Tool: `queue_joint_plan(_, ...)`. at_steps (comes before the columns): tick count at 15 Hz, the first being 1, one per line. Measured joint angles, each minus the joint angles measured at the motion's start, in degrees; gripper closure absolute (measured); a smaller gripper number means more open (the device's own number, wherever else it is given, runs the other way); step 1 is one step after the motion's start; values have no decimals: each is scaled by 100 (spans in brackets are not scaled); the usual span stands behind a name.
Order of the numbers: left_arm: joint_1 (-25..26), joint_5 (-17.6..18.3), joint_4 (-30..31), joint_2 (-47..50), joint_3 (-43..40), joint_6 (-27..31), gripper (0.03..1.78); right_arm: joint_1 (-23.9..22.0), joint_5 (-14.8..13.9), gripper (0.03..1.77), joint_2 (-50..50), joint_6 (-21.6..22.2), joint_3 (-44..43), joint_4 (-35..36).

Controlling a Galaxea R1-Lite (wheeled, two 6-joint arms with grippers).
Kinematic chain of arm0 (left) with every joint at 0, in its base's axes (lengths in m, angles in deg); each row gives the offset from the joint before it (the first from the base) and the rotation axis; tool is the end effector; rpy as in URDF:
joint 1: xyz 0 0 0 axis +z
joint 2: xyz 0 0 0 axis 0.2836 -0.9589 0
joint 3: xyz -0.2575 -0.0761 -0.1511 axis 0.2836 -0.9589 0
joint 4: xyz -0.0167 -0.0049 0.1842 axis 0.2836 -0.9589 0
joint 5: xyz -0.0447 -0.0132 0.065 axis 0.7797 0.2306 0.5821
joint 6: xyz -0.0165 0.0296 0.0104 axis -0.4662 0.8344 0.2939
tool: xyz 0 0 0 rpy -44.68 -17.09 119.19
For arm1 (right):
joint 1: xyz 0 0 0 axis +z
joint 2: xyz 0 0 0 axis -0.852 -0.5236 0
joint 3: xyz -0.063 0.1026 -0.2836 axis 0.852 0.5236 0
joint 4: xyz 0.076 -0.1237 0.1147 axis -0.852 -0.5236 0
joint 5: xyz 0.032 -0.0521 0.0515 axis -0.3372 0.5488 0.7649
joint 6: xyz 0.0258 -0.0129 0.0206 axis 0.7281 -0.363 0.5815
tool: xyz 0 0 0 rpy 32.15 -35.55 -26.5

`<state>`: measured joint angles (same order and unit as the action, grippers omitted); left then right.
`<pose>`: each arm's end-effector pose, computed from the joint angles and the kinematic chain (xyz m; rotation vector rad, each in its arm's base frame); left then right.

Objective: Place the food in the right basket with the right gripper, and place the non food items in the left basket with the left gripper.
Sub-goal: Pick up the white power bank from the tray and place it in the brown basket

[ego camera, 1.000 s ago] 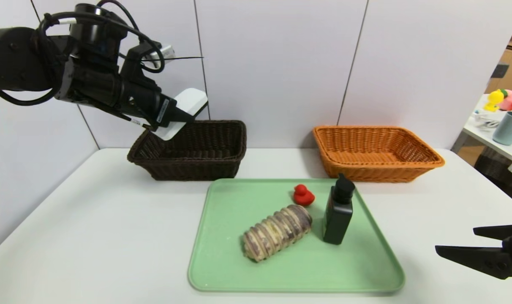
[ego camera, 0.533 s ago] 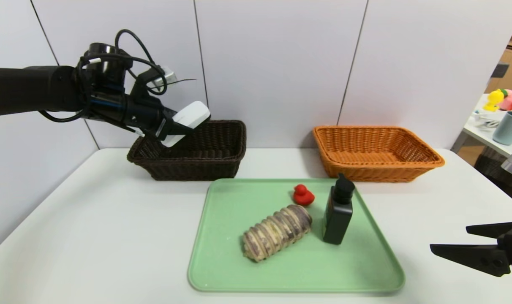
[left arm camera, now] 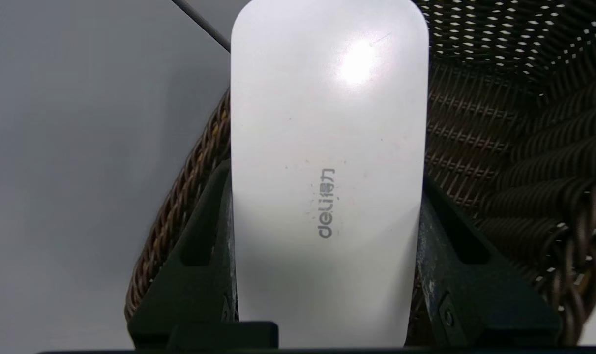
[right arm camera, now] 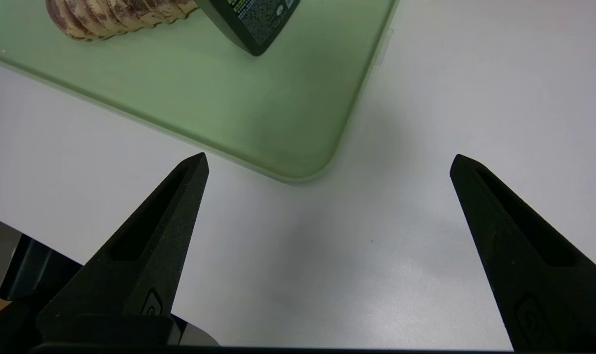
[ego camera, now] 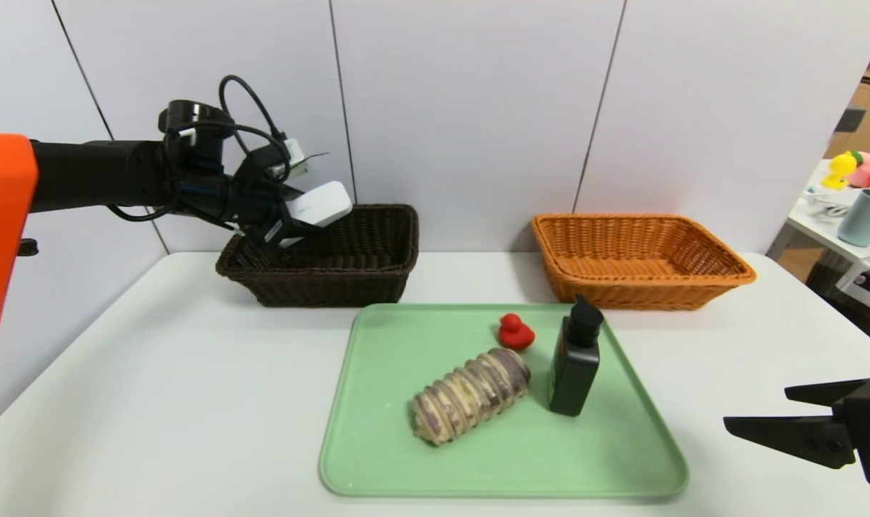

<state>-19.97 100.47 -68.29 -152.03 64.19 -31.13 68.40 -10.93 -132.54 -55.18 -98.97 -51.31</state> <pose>0.4427 -0.0455 0.2278 0.7219 0.2161 -0.7852 0.1343 0.0326 0.2153 -0.0193 0.7753 0.4271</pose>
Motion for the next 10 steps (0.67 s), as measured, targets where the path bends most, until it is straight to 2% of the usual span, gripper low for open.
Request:
queue_joint_plan(2,4,-41,-44,-183,254,239,81,2,2,10,-52,-6,0,6)
queue_joint_plan(5,-18,-350,-65,-461,513,462,81,2,11,10,-158,-9,-1,12)
queue_joint_plan(10,-35,-396,-139,-740,610,528,81,11,29,10,-295,-5,20,20)
